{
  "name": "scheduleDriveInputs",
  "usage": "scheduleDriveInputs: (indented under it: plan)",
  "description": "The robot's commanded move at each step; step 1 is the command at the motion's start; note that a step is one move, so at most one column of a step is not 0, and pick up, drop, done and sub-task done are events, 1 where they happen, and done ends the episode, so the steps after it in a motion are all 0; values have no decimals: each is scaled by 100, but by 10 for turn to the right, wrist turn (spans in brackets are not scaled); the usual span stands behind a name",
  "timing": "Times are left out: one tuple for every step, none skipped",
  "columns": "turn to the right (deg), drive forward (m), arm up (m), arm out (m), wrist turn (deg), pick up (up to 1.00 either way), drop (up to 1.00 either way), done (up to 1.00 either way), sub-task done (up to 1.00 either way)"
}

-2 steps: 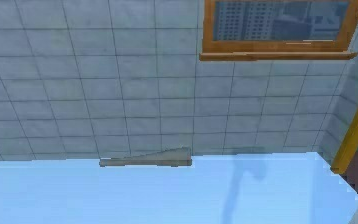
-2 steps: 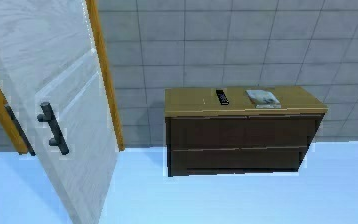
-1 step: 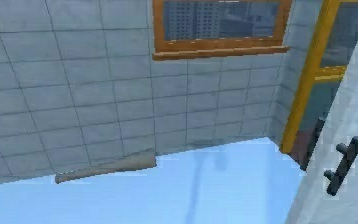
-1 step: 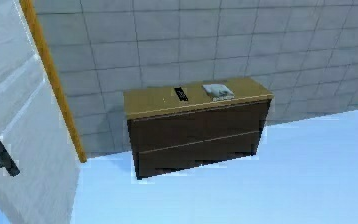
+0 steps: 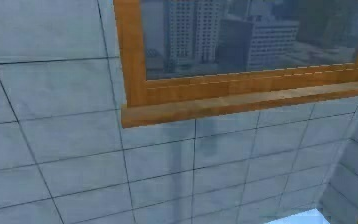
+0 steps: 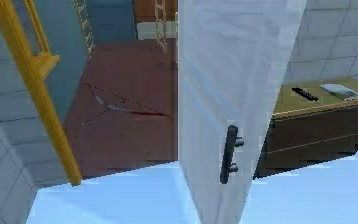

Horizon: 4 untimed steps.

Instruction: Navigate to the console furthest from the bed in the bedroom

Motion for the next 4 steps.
scheduleDriveInputs:
  plan:
    - [450,0,0,0,0,0,0,0,0]
    - [150,0,0,0,0,0,0,0,0]
    - [0,60,0,0,0,0,0,0,0]
    - [300,0,0,0,0,0,0,0,0]
